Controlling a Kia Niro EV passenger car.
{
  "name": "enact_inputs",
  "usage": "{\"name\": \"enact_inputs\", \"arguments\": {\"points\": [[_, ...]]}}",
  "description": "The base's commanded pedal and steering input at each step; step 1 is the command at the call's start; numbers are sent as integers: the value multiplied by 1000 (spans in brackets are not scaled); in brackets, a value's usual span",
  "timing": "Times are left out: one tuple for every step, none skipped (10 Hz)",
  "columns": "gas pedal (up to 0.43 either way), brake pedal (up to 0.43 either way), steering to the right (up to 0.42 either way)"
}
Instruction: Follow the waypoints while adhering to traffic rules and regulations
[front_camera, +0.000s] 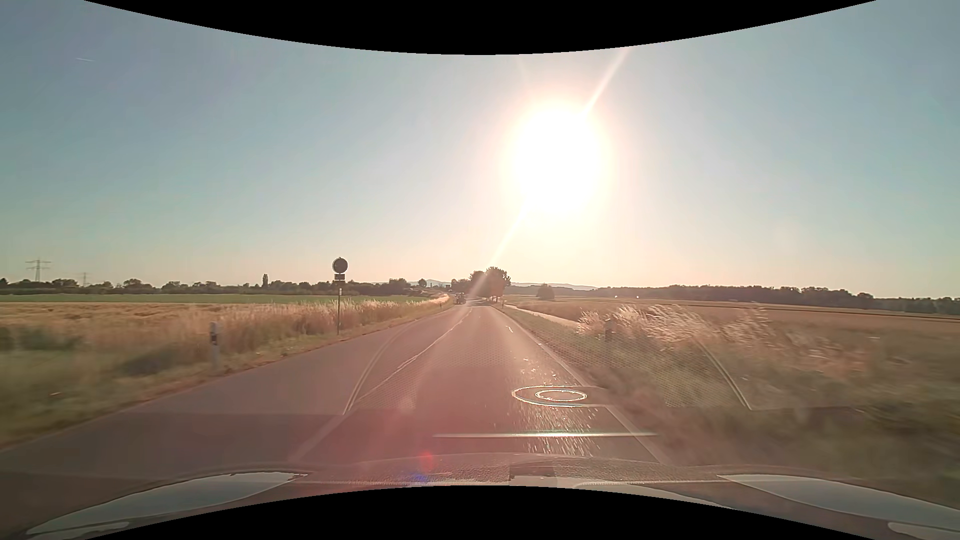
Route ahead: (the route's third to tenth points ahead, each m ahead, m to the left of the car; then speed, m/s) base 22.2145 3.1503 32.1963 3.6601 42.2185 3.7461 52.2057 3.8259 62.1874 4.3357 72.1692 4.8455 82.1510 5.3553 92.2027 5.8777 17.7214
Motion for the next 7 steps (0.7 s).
{"name": "enact_inputs", "arguments": {"points": [[87,0,-2],[87,0,-2],[87,0,-1],[87,0,-1],[87,0,-2],[87,0,-2],[87,0,-2]]}}
